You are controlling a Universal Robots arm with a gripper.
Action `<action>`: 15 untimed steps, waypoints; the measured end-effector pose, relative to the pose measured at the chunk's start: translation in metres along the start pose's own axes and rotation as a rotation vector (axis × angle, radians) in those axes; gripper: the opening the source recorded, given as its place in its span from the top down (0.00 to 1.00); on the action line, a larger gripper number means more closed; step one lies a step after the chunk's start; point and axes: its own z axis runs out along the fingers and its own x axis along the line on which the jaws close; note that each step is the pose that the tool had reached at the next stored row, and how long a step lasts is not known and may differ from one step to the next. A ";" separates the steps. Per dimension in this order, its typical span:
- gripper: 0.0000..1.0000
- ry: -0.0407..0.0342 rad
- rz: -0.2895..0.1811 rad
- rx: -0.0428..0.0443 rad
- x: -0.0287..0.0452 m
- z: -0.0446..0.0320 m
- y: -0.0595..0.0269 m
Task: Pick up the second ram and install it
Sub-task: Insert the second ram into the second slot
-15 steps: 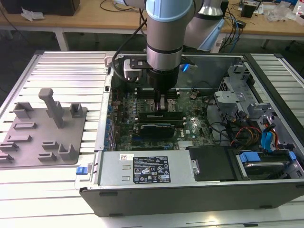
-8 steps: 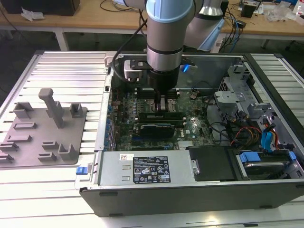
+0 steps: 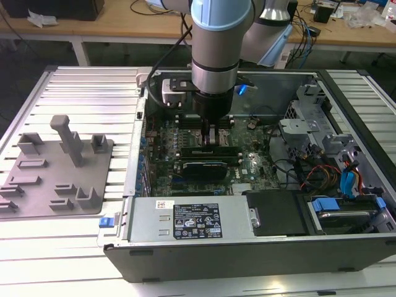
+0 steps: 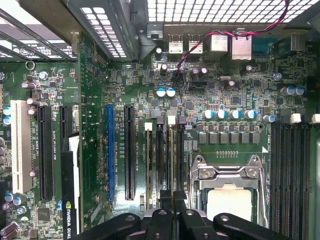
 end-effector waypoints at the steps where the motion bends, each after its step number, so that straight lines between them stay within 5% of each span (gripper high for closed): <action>1: 0.90 0.0000 0.000 0.0000 0.0000 0.0000 0.0000; 15: 0.90 -0.0014 0.003 0.0000 -0.0005 0.0037 0.0001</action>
